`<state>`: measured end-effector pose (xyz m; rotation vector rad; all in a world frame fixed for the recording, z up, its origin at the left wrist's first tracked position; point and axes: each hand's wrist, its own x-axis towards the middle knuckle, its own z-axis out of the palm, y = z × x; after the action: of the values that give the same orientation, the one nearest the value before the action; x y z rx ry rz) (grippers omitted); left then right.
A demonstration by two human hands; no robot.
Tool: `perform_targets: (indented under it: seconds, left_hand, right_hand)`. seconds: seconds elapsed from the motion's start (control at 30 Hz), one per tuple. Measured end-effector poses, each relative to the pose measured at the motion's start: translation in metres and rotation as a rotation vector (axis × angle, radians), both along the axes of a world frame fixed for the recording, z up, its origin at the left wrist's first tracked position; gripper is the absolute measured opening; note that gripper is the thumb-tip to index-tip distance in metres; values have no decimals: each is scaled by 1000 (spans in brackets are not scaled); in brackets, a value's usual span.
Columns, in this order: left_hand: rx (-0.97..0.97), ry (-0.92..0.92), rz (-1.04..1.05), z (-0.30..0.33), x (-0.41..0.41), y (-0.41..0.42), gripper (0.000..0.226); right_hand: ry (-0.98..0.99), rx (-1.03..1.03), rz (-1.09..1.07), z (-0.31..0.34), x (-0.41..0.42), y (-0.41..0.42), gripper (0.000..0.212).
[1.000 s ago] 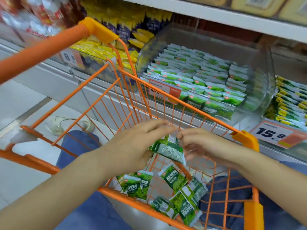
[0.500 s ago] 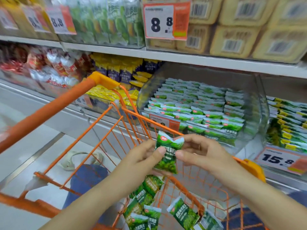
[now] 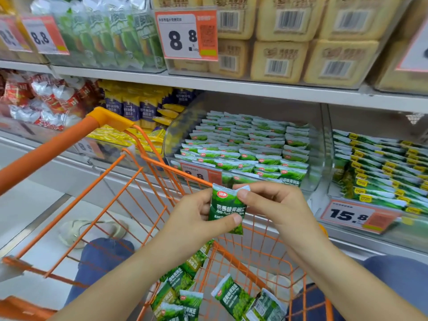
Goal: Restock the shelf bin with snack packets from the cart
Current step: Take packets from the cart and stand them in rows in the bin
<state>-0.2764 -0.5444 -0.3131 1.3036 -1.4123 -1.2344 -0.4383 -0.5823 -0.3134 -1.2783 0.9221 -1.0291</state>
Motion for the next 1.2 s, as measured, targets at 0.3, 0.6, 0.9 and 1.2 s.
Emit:
perform_targets:
  seconds: [0.3,0.6,0.9,1.2]
  left_hand:
    - [42,56,-27,-3,-40,-13,30]
    - [-314,-600,-118,30,-57,-70,17]
    - [-256,-666,-56,14,-81,-144,15]
    - [-108,-907,-116,-20,-102,-161,43]
  right_hand:
    - [-217,-86,-265,-7,-17,1,11]
    - [380,-658,-370,6,-59,-39,13]
    - [730,-394,-524,-37,-108,-84,63]
    - [721,-405,-530,-37,-109,-85,58]
